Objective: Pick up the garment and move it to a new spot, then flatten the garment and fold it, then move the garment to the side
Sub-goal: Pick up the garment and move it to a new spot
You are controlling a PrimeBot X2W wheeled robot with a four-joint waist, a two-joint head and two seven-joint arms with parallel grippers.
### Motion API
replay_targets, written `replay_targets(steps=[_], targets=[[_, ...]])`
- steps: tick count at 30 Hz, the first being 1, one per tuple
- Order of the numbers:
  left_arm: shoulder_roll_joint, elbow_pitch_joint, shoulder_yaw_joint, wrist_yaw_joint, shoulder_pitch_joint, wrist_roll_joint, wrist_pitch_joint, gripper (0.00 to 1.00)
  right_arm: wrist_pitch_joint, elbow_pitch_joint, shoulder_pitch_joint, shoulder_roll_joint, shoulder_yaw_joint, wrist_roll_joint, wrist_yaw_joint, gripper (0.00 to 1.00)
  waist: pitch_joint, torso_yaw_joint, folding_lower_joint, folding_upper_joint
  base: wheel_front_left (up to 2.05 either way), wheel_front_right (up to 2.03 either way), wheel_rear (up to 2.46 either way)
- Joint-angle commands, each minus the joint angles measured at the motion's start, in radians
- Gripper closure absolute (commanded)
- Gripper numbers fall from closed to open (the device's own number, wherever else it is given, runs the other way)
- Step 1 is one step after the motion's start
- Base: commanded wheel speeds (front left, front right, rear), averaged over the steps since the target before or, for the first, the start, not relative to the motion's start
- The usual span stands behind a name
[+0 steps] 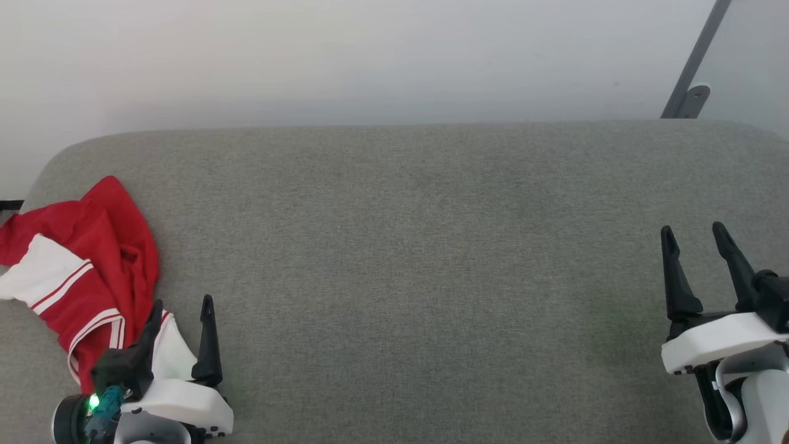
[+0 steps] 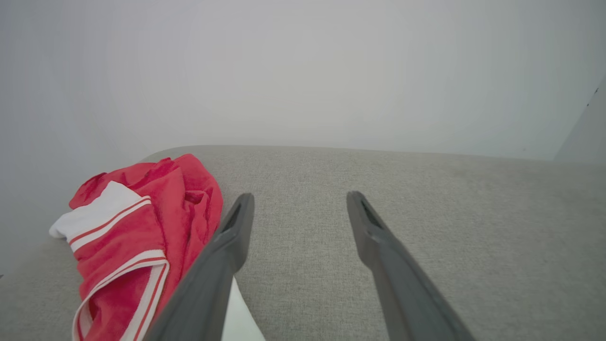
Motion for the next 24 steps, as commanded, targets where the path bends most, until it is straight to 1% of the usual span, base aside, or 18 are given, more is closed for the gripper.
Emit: replay_targets(steps=[1, 4, 8, 18, 24], targets=[[0.0, 0.002, 0.003, 0.0, -0.008, -0.009, -0.006, 0.0, -0.005, -0.005, 0.008, 0.004, 0.0, 0.004, 0.0, 0.0, 0.001, 0.007, 0.0, 0.0, 0.0, 0.0, 0.0], [-0.004, 0.0, 0.005, -0.002, -0.007, -0.019, -0.006, 0.0, -0.005, -0.009, 0.018, 0.009, 0.004, 0.013, 0.0, 0.0, 0.002, 0.033, 0.0, 0.0, 0.0, 0.0, 0.0], [-0.009, 0.0, -0.004, -0.001, 0.012, -0.023, -0.006, 0.0, -0.005, -0.011, 0.031, 0.018, 0.025, 0.026, 0.0, 0.0, 0.006, 0.099, 0.0, 0.0, 0.0, 0.0, 0.0], [-0.012, -0.017, -0.001, 0.027, 0.056, -0.052, -0.006, 0.0, -0.005, -0.002, 0.015, 0.048, 0.11, 0.037, 0.0, 0.0, 0.005, 0.334, 0.0, 0.0, 0.0, 0.0, 0.0], [-0.012, -0.043, -0.026, 0.064, 0.103, -0.086, -0.006, 0.0, -0.005, 0.015, 0.012, 0.072, 0.177, 0.048, 0.0, 0.0, -0.011, 0.454, 0.0, 0.0, 0.0, 0.0, 0.0]])
